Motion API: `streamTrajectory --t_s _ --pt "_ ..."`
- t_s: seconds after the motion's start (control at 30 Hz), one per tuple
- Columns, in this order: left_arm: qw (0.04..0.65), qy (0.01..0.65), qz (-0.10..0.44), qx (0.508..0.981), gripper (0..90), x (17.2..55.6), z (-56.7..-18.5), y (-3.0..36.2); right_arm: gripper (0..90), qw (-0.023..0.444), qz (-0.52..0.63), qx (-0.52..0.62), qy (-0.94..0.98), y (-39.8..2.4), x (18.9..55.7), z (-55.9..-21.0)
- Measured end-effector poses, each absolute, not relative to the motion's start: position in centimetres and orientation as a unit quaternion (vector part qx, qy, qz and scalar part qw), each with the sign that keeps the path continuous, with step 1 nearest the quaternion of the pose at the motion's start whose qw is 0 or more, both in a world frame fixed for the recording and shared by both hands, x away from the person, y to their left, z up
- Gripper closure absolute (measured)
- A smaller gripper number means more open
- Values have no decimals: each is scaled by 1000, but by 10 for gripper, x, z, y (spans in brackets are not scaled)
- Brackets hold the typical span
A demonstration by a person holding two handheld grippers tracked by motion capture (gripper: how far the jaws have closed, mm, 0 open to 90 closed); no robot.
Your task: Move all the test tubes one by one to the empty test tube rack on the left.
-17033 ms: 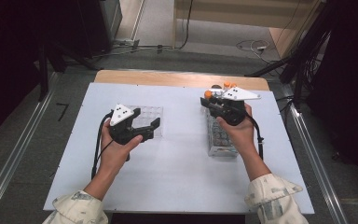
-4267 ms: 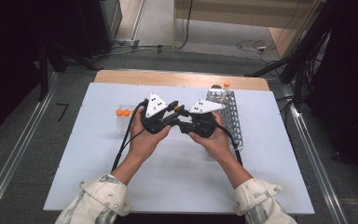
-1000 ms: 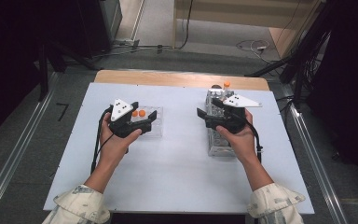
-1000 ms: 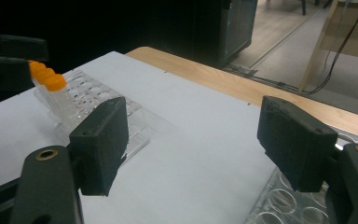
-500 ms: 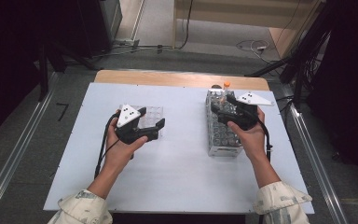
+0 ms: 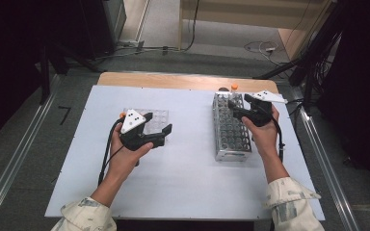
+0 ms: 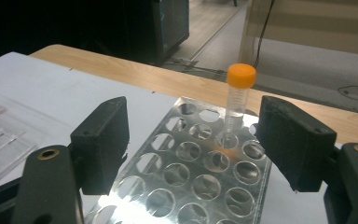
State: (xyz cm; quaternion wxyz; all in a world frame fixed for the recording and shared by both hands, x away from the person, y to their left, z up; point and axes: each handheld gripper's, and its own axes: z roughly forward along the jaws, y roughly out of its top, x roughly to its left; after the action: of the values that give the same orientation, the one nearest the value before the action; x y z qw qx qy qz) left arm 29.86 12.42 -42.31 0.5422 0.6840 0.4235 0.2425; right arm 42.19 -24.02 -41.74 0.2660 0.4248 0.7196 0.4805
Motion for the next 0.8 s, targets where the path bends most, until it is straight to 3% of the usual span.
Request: streamTrajectory --t_s 0.57,0.8 --pt "543 430 239 681 200 300 -426 128 321 288 463 437 716 -245 465 -439" --pt "543 431 238 680 200 300 -427 129 419 287 453 430 726 -242 480 -445"
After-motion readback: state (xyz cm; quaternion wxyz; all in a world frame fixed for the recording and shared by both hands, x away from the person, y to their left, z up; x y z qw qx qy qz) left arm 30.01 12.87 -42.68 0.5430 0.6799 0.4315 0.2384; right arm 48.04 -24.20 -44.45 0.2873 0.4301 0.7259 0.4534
